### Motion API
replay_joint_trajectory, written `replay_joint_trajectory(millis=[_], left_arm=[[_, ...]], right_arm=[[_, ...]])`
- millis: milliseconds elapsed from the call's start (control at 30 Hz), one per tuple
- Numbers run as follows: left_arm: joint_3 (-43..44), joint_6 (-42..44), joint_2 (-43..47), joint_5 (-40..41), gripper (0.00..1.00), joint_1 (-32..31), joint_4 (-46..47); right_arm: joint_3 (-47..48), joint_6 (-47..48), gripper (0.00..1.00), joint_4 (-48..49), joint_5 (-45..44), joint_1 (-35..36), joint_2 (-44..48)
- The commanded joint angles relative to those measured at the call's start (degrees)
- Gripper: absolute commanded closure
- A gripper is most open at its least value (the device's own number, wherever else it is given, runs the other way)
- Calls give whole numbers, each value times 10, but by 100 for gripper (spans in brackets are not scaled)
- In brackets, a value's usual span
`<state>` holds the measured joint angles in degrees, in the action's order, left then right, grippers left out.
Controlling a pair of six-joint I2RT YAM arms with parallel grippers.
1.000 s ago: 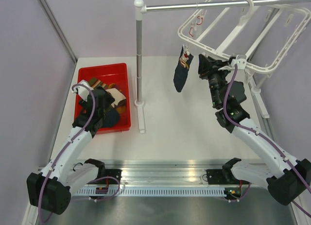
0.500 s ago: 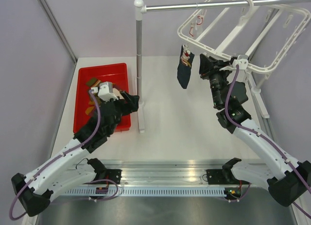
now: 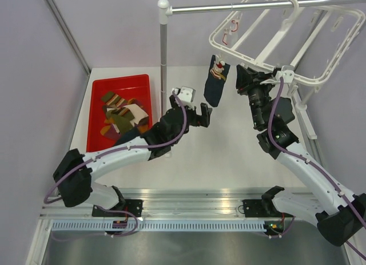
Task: Remove the socks clipped to the hanger
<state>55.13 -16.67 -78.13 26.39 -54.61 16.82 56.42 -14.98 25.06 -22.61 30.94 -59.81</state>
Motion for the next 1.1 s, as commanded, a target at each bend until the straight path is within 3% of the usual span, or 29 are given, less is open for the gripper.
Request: replay_joint_trajectory(millis=[0, 233, 367, 667, 767, 900, 967, 1067], left_arm=[[52, 99, -49, -36, 0, 4, 114], [46, 101, -125, -173, 0, 74, 224], [17, 95, -145, -260, 0, 112, 341], [81, 78, -232, -382, 0, 126, 381], [97, 60, -246, -381, 2, 126, 379], [110, 45, -253, -380, 11, 126, 370], [117, 41, -252, -393, 25, 126, 356], [116, 30, -244, -396, 68, 126, 341]], right_arm=[[27, 3, 99, -9, 8, -1, 16], [38, 1, 99, -31, 20, -1, 25], [39, 0, 99, -37, 23, -1, 29], [39, 2, 98, -44, 25, -1, 35], [40, 5, 98, -47, 24, -1, 37], [43, 5, 98, -51, 26, -1, 37], [43, 4, 98, -52, 27, -1, 38], [41, 5, 98, -52, 27, -1, 40]])
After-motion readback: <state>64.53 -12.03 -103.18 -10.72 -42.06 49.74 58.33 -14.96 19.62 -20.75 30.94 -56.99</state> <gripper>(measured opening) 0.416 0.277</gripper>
